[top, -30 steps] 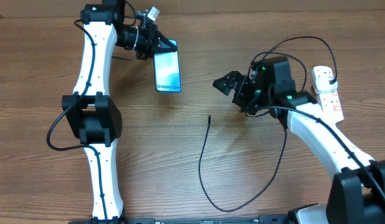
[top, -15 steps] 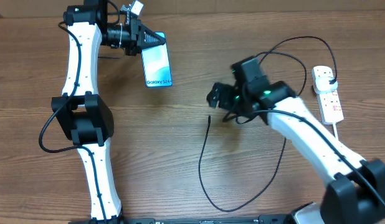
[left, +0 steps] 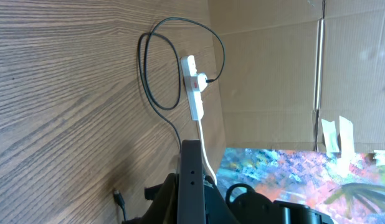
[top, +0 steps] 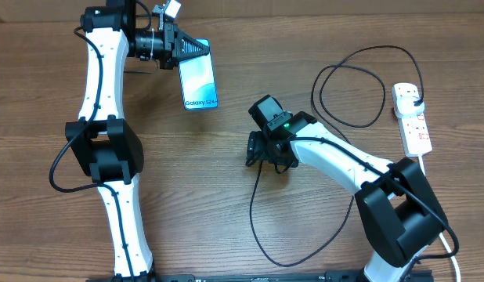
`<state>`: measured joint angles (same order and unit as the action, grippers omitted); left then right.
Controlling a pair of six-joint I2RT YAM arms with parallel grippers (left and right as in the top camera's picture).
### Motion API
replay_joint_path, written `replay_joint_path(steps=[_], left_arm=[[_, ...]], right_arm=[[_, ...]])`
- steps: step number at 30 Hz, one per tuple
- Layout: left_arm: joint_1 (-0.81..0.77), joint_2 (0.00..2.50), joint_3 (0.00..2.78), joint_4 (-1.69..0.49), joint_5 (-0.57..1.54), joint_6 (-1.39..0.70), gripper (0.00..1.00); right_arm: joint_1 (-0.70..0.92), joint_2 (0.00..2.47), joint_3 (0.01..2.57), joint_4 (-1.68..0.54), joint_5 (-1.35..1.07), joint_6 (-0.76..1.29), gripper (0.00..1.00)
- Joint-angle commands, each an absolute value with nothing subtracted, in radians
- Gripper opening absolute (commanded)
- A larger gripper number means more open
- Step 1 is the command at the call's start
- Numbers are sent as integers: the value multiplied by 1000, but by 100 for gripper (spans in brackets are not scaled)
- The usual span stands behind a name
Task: Plug charger to phone and switch on socket
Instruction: 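Lower the right gripper onto the black cable's plug end and grasp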
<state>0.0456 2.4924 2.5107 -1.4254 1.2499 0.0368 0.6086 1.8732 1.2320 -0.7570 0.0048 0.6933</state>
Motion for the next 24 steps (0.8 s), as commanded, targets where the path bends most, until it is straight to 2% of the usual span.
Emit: replay_joint_path(steps=[1,20,24], left_arm=[[41,2491,2537,-1428,1305,57,4],[41,2491,2537,-1429,1305,57,4],[41,2491,2537,-1429,1305,57,4]], right_arm=[[607,1883,1247,-747,25,711,77],[607,1927,1266,-770,30,730,70],[607,1943,1280,-789,33,730,66]])
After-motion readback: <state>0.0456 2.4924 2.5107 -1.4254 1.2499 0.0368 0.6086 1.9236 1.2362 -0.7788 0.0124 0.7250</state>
